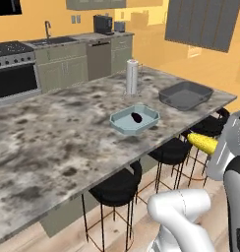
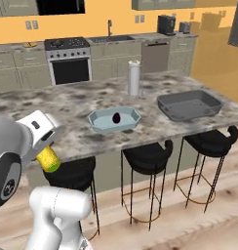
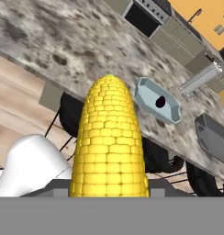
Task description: Place the cold items (eggplant and corn) from the fridge in one tupperware on the dining counter. Place the warm items (kebab skewer and hot dog) in the stove area in another tupperware.
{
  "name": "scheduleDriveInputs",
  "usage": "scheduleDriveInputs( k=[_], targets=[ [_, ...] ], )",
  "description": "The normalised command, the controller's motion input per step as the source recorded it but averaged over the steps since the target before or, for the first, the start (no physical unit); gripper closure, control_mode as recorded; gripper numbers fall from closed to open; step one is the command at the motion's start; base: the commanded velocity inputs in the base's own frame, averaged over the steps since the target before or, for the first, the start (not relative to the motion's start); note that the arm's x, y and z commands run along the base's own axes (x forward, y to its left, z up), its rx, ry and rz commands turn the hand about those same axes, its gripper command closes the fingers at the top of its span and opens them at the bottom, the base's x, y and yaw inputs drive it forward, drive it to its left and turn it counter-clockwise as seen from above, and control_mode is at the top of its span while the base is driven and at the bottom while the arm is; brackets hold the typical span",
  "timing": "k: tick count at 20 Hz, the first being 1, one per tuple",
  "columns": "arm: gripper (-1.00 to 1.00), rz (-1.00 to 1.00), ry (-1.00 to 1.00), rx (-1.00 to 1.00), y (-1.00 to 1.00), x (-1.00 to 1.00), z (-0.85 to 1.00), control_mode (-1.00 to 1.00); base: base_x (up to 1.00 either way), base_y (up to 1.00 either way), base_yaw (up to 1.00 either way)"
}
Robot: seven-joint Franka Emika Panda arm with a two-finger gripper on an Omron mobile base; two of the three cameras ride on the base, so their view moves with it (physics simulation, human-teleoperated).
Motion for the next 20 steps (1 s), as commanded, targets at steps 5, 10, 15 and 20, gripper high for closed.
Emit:
scheduleDriveInputs(
  k=[5, 10, 15, 20],
  targets=[
    [1.00, 0.00, 0.00, 0.00, 0.00, 0.00, 0.00, 1.00, 0.28, -0.99, 0.13],
    [1.00, 0.00, 0.00, 0.00, 0.00, 0.00, 0.00, 1.00, 0.43, -0.63, 0.15],
    [1.00, 0.00, 0.00, 0.00, 0.00, 0.00, 0.00, 1.00, 0.42, -0.03, 0.01],
    [1.00, 0.00, 0.00, 0.00, 0.00, 0.00, 0.00, 1.00, 0.43, 0.11, 0.00]
  ],
)
